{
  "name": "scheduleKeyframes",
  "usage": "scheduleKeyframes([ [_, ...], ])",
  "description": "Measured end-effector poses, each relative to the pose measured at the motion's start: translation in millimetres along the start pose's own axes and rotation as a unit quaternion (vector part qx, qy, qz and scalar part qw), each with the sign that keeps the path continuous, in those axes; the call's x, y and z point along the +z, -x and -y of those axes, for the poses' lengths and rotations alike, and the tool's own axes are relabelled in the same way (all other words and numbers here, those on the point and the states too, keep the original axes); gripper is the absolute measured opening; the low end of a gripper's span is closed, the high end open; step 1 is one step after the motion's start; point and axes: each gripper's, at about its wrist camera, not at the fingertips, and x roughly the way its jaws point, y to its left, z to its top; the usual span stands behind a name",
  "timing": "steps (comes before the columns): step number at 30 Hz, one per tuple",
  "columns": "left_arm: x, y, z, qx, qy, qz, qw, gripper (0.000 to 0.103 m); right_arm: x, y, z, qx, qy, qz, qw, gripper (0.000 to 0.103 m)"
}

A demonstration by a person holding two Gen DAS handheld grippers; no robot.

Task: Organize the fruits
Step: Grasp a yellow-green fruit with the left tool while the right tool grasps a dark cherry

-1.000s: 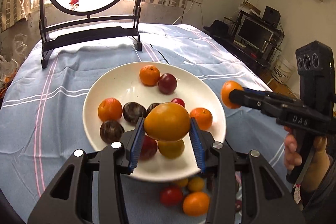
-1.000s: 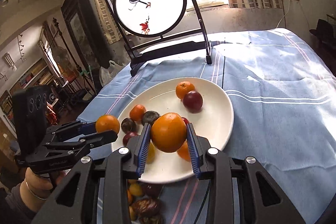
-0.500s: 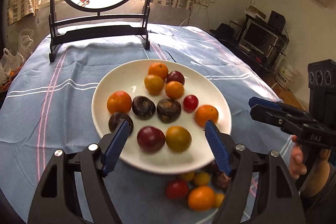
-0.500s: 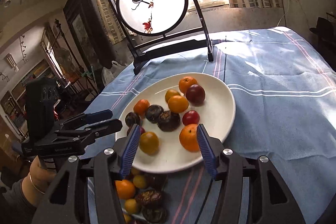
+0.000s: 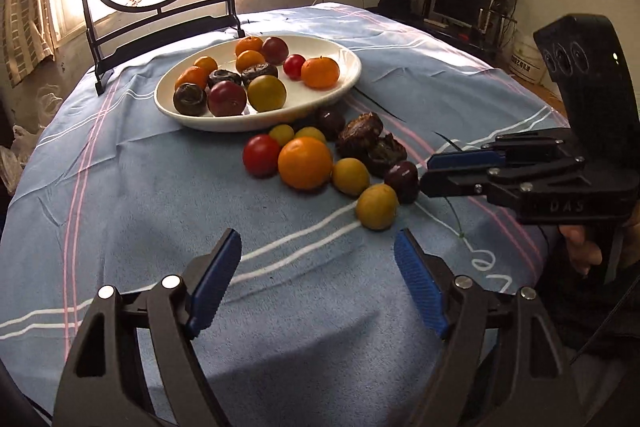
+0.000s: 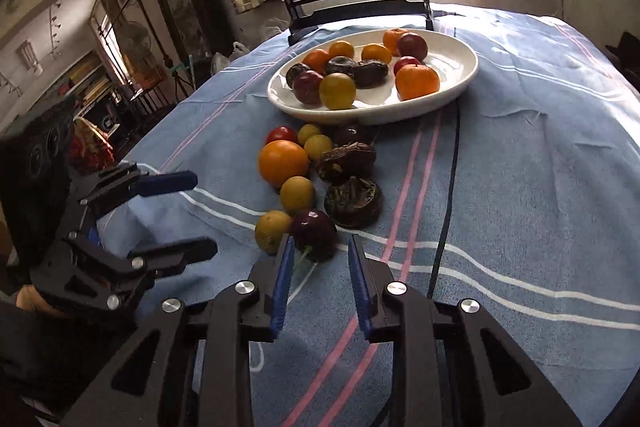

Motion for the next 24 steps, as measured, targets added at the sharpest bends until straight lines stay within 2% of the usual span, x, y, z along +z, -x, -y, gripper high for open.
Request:
scheduleKeyframes([
  [4, -2, 1, 0, -0.009, 0.014, 0.003, 0.9999, 0.076, 1, -6, -4, 0.009, 0.001, 0.000, 1.000, 0.029],
  [12, 2, -8, 5, -0.009, 0.018, -0.003, 0.9998, 0.076, 6, -18, -10, -0.010, 0.003, -0.010, 1.000, 0.028],
  [19, 13, -24, 8, -0.022, 0.036, -0.011, 0.9991, 0.075, 2, 19, 7, -0.001, -0.033, 0.044, 0.998, 0.028],
  [22, 15, -31, 15, -0.017, 0.031, -0.013, 0.9993, 0.060, 0, 35, 20, -0.003, -0.049, 0.055, 0.997, 0.028],
  [24, 16, -35, 17, -0.028, 0.039, -0.014, 0.9988, 0.045, -4, 41, 27, -0.009, -0.055, 0.056, 0.997, 0.028],
])
